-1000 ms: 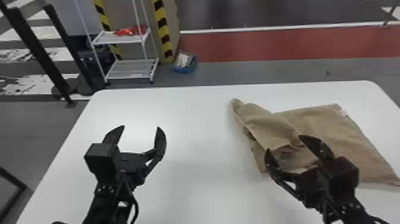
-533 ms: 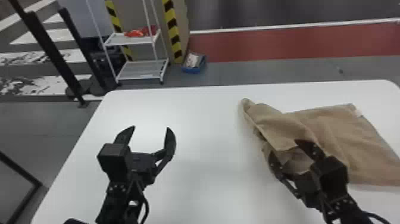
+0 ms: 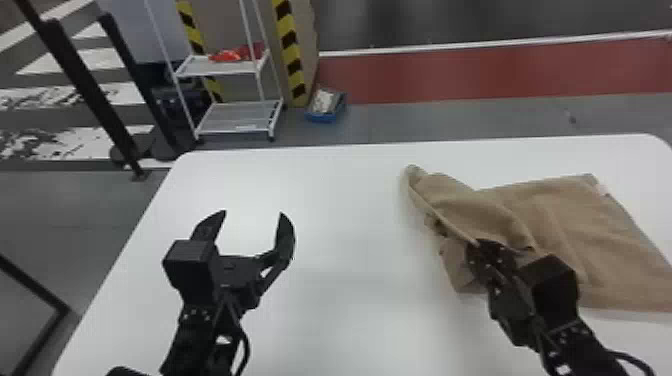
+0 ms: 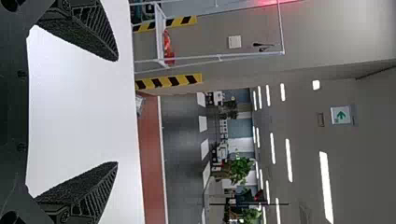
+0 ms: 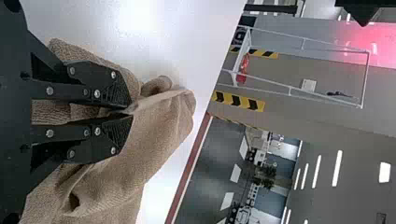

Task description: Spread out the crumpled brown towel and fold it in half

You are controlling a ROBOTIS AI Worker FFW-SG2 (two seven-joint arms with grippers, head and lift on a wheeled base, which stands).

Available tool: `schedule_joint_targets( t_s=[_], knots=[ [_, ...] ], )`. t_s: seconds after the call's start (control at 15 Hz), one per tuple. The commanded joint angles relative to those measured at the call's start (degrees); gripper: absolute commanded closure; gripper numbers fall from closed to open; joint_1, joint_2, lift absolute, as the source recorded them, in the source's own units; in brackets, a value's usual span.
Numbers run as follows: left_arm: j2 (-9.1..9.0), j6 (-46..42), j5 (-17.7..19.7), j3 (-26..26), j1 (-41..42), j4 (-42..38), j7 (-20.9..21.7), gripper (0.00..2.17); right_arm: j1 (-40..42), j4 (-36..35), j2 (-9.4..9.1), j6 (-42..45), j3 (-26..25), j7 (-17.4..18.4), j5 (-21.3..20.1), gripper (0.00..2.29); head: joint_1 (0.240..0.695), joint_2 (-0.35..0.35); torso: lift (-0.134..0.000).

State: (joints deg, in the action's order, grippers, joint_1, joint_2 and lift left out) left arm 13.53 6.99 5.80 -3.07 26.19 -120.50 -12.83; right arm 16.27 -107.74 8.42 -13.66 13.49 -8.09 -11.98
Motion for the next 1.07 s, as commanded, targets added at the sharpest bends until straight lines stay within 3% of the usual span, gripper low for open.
schedule_joint_targets(
  t_s=[0.0,0.47,1.0],
  knots=[
    [0.00,0.0,0.0,0.0,0.0,0.0,0.0,0.09,0.0,-0.5,0.02,0.0,0.4,0.0,0.1,1.51,0.695,0.177,-0.125],
    [0.00,0.2,0.0,0.0,0.1,-0.4,0.0,0.09,0.3,-5.4,0.11,-1.1,2.4,0.0,-0.4,1.51,0.695,0.190,-0.125],
    [0.18,-0.2,0.0,0.3,0.9,-1.4,-0.1,0.09,-9.7,-6.8,-0.51,-13.2,14.5,-0.1,1.3,1.51,0.695,0.277,-0.125]
  ],
)
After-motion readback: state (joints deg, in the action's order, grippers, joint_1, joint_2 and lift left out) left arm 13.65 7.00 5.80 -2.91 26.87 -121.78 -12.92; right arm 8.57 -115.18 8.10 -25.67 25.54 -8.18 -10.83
